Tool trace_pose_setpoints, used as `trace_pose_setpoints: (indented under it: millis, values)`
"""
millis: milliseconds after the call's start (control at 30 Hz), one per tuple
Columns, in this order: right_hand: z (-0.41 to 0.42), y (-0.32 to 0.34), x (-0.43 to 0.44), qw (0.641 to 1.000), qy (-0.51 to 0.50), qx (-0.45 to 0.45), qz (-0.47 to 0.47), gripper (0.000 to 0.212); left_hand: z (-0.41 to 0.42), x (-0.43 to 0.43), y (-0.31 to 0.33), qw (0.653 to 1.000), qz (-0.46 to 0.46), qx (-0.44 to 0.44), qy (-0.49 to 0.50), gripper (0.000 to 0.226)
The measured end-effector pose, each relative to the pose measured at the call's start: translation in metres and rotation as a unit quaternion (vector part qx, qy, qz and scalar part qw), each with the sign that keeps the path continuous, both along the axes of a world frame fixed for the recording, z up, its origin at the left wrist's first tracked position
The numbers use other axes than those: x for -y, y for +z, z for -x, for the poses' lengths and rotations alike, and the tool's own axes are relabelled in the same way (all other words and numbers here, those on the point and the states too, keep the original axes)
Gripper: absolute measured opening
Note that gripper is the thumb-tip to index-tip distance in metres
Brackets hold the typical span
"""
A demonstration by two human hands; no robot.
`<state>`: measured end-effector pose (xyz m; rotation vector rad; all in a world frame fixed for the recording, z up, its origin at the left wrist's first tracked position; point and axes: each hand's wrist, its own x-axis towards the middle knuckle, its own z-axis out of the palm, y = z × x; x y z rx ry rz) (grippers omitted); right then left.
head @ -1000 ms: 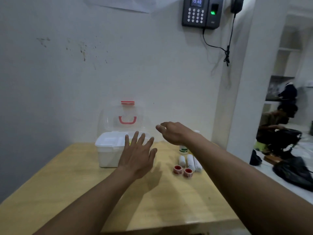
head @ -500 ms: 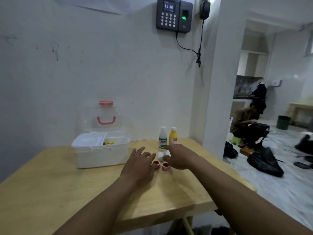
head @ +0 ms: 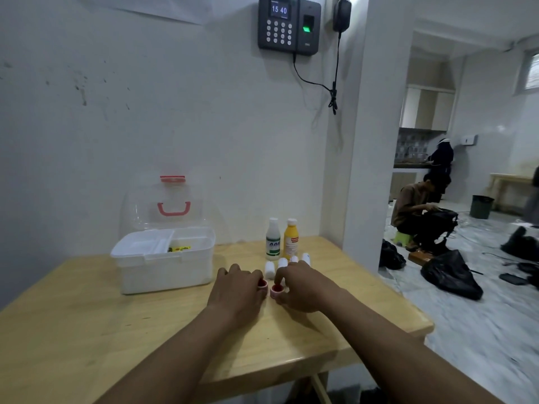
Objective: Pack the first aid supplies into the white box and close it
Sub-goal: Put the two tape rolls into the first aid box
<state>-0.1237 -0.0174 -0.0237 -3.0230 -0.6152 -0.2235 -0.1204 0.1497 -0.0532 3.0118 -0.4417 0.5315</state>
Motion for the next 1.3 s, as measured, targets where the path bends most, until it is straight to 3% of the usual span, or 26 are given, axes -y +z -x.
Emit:
trace_pose_setpoints:
  millis: [133, 233, 500, 867, 1167, 1300]
  values:
    - [0.003, 0.003, -0.001, 0.999, -0.009, -0.025, -0.024, 0.034, -0.001, 0.0, 0.003, 0.999, 0.049, -0.023, -0.001, 0.028]
    - [0.002, 0.002, 0.001, 0.997, -0.012, -0.034, -0.074, 0.025, -0.002, -0.005, 0.005, 0.996, 0.09, -0.027, -0.006, 0.029]
    - [-0.015, 0.027, -0.008, 0.978, -0.024, -0.054, -0.199, 0.026, -0.005, -0.03, 0.034, 0.984, 0.171, 0.04, -0.011, 0.034]
    - [-0.057, 0.082, -0.073, 0.973, 0.014, -0.015, -0.232, 0.017, -0.015, -0.105, 0.1, 0.976, 0.204, 0.076, 0.034, 0.034]
    - [-0.097, 0.1, -0.153, 0.969, 0.078, -0.023, -0.235, 0.027, -0.028, -0.19, 0.118, 0.963, 0.237, 0.069, 0.106, 0.02]
    - [-0.111, 0.099, -0.185, 0.965, 0.104, -0.026, -0.237, 0.03, -0.037, -0.209, 0.117, 0.963, 0.226, 0.062, 0.131, 0.03]
